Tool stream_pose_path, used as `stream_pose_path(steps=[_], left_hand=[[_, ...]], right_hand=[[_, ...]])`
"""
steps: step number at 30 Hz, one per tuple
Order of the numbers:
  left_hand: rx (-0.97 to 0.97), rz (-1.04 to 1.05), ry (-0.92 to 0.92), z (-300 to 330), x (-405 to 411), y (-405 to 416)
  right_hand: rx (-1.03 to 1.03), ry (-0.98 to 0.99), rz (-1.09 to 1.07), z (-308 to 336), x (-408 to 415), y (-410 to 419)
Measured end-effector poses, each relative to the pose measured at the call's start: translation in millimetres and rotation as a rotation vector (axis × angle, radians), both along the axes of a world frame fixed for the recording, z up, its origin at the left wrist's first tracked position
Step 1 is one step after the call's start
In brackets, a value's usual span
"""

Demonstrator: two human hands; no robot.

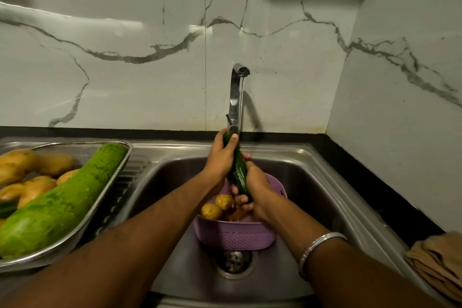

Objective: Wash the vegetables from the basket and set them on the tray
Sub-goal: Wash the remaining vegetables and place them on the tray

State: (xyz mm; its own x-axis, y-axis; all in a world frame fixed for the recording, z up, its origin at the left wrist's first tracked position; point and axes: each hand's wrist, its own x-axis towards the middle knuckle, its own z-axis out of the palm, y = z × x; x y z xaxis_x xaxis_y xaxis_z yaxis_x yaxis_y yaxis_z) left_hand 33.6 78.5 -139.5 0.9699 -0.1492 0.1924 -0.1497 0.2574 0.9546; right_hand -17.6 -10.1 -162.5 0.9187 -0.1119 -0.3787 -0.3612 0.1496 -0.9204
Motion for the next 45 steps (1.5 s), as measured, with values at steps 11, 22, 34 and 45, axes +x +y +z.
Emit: stream_pose_path(steps=[11,22,34,45], left_hand=[[-0.114,-0.02,0.082,-3.0,-0.7,-19.0],[-0.017,0.159,0.029,12.1,4.2,-2.3],[0.348,-0.024,-0.149,-12.1,-14.6,-8.6],[0.227,0.148,-0.203,-13.0,-7.1,7.1]], right_hand=[[-0.117,0.037,-0.05,-18.1,0.9,-24.4],[-0.059,-0.046,-0.185,-14.5,24.8,8.0],[0.116,-0.017,-0.212,-6.9,14.7,12.7],[-0.168,-0.113,0.011,0.1,6.2,-2.8]])
